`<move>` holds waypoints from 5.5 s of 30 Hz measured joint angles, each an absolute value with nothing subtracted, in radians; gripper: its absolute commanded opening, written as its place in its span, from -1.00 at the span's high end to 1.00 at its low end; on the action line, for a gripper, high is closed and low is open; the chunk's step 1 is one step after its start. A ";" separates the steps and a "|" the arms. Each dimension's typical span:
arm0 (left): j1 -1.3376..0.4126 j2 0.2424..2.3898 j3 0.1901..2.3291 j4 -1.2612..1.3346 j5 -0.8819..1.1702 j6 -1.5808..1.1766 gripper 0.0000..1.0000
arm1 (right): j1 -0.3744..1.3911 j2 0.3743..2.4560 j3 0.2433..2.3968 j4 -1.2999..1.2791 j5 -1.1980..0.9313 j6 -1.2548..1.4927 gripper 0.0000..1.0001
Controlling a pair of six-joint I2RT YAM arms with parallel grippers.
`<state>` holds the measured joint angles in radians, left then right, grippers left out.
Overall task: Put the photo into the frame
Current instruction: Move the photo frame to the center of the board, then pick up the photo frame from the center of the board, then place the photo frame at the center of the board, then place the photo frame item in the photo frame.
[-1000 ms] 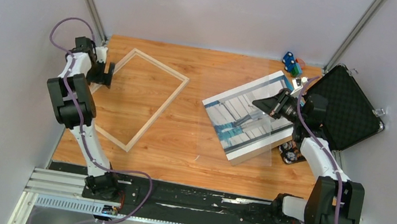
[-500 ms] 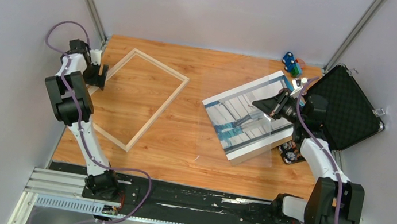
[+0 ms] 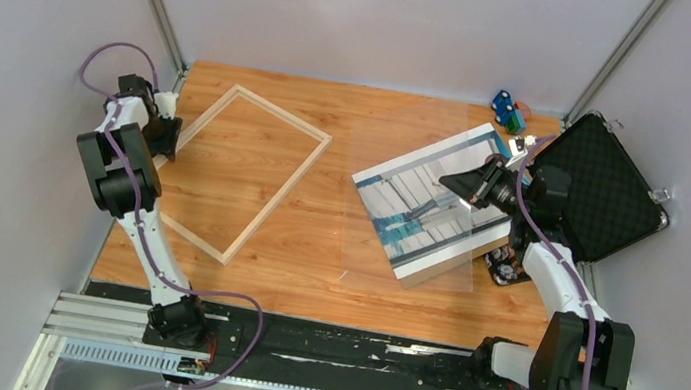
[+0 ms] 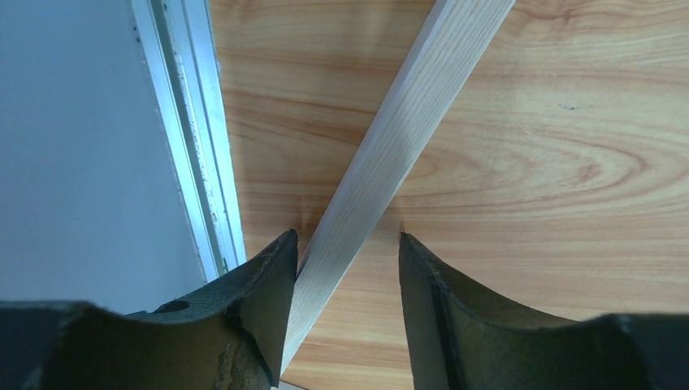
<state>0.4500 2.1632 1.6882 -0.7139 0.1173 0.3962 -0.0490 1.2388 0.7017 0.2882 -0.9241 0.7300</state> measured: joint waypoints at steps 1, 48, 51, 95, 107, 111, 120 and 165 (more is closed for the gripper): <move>0.451 2.162 1.682 -0.709 0.121 0.397 -0.07 | -0.049 1.239 0.702 0.288 -0.924 0.730 1.00; 0.291 1.690 1.034 -0.626 0.405 0.204 1.00 | -0.016 1.354 0.876 0.437 -0.906 1.134 1.00; 0.266 1.643 1.005 -0.615 0.396 0.163 1.00 | -0.009 1.374 0.876 0.448 -0.896 1.145 1.00; 0.042 1.586 0.883 -0.504 0.374 -0.162 -0.05 | 0.031 1.460 0.876 0.460 -0.849 1.105 1.00; 0.041 1.573 0.883 -0.485 0.448 -0.180 -0.36 | 0.052 1.524 0.876 0.470 -0.846 1.105 1.00; 0.042 1.573 0.883 -0.487 0.472 -0.173 -0.36 | 0.073 1.562 0.887 0.477 -0.836 1.104 1.00; 0.121 1.572 0.883 -0.497 0.599 -0.153 -0.42 | 0.128 1.676 0.943 0.539 -0.799 1.118 1.00; 0.251 1.490 0.875 -0.451 0.868 0.054 -0.80 | 0.267 1.886 0.984 0.873 -0.753 1.394 1.00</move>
